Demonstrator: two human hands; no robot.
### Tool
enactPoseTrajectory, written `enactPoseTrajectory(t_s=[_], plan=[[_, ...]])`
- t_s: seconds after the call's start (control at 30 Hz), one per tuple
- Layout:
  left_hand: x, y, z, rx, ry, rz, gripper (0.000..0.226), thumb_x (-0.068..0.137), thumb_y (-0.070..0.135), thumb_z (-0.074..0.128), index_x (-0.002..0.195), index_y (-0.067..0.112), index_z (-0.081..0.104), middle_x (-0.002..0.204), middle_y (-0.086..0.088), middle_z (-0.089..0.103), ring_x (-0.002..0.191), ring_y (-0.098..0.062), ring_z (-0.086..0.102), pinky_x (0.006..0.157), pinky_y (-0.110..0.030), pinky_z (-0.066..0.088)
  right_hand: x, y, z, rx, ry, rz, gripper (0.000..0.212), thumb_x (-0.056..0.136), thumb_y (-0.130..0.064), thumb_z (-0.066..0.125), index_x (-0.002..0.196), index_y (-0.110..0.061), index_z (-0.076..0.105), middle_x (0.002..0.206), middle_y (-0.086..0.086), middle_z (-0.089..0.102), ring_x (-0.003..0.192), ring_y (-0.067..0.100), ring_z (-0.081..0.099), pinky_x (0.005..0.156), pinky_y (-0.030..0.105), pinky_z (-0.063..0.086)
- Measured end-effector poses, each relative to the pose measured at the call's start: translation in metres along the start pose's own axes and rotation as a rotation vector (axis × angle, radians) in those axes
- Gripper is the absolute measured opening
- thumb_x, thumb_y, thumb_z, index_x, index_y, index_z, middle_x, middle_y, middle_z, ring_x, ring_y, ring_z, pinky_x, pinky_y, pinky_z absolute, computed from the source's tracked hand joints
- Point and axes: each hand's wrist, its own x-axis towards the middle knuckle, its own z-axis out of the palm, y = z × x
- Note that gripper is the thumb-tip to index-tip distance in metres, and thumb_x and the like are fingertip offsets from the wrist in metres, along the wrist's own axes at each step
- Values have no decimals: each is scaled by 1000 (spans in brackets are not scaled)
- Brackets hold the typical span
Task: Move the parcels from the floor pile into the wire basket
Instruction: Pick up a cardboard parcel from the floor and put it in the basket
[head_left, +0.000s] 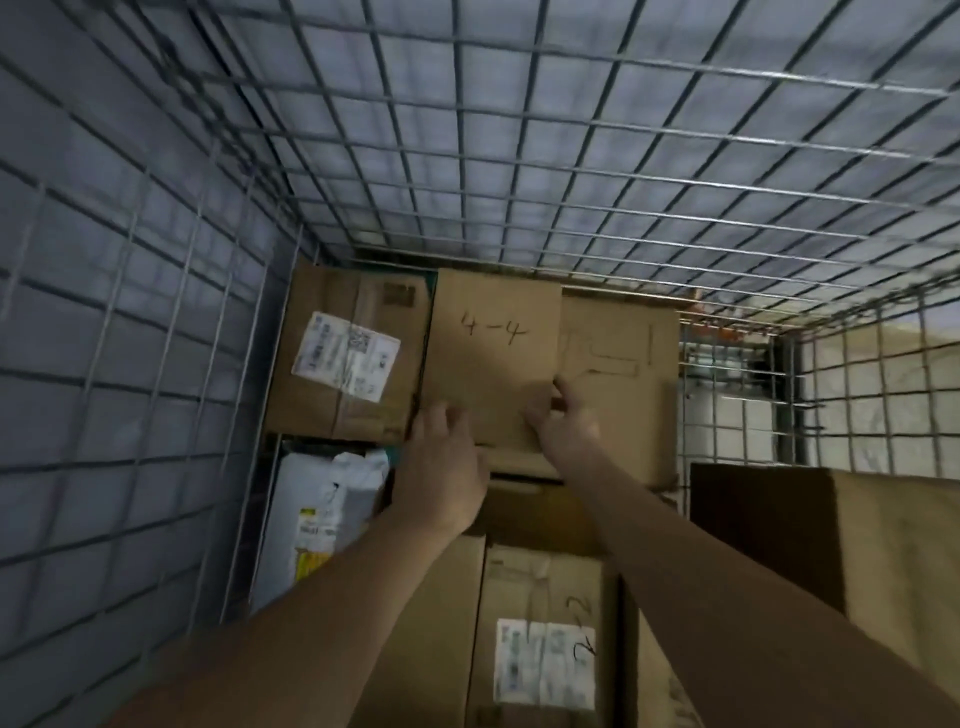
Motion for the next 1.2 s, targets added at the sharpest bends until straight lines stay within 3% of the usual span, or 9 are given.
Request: enactPoseTrajectory(t_s=[0.07, 0.17, 0.3, 0.4, 0.53, 0.63, 0.73, 0.97, 1.2], plan=[[2, 5, -2, 91, -53, 19, 48, 104, 37, 52, 147, 14, 48, 159, -13, 31, 144, -31, 32, 111, -43, 44, 3, -3, 8, -33, -15, 39, 70, 104, -22, 58, 165, -24, 23, 158, 5, 47, 120, 22, 58, 85, 21, 49], [-6, 7, -35, 109, -92, 60, 44, 104, 40, 52, 141, 15, 51, 149, -11, 40, 135, -32, 41, 103, -44, 48, -17, -15, -6, -105, -37, 52, 79, 104, -30, 59, 166, -28, 11, 163, 4, 39, 133, 30, 54, 94, 30, 45], [-42, -3, -121, 149, -70, 105, 37, 105, 40, 50, 134, 17, 57, 139, -5, 47, 122, -25, 49, 94, -41, 52, -94, -49, -83, -260, 20, -10, 74, 104, -37, 58, 165, -34, 16, 152, 9, 51, 133, 34, 56, 97, 44, 53], [-94, 3, -207, 245, -38, 123, 44, 99, 51, 55, 131, 20, 61, 141, -5, 51, 122, -23, 52, 92, -41, 53, -187, -82, -156, -498, 19, -95, 69, 103, -40, 58, 163, -27, 27, 163, 5, 37, 132, 28, 55, 92, 40, 55], [-193, 51, -330, 401, 61, 313, 68, 84, 73, 51, 135, 29, 60, 143, 3, 49, 126, -19, 49, 93, -38, 50, -348, -140, -237, -598, 105, -194, 72, 95, -51, 66, 158, -32, 37, 152, 1, 54, 131, 25, 56, 102, 38, 50], [-272, 103, -401, 466, 70, 446, 68, 87, 74, 46, 139, 32, 54, 135, 5, 57, 122, -19, 53, 87, -35, 48, -461, -174, -278, -709, 161, -276, 74, 91, -61, 66, 155, -33, 41, 150, 0, 56, 130, 22, 57, 105, 39, 50], [-351, 161, -447, 486, 74, 590, 64, 91, 73, 48, 140, 33, 55, 134, 5, 63, 118, -17, 60, 91, -35, 53, -561, -188, -313, -789, 231, -344, 78, 90, -66, 64, 156, -31, 40, 147, 2, 57, 129, 22, 56, 108, 41, 48], [-498, 274, -455, 600, 184, 948, 73, 84, 78, 43, 141, 35, 52, 137, 9, 61, 116, -16, 62, 94, -38, 53, -749, -139, -378, -798, 429, -293, 79, 90, -70, 60, 156, -33, 38, 148, -3, 55, 126, 20, 58, 107, 37, 48], [-615, 400, -396, 639, 211, 1174, 74, 85, 75, 48, 147, 35, 48, 143, 8, 59, 125, -17, 59, 97, -40, 50, -883, -5, -460, -697, 642, -108, 80, 87, -73, 60, 155, -36, 38, 144, -6, 56, 119, 17, 58, 95, 33, 50]])
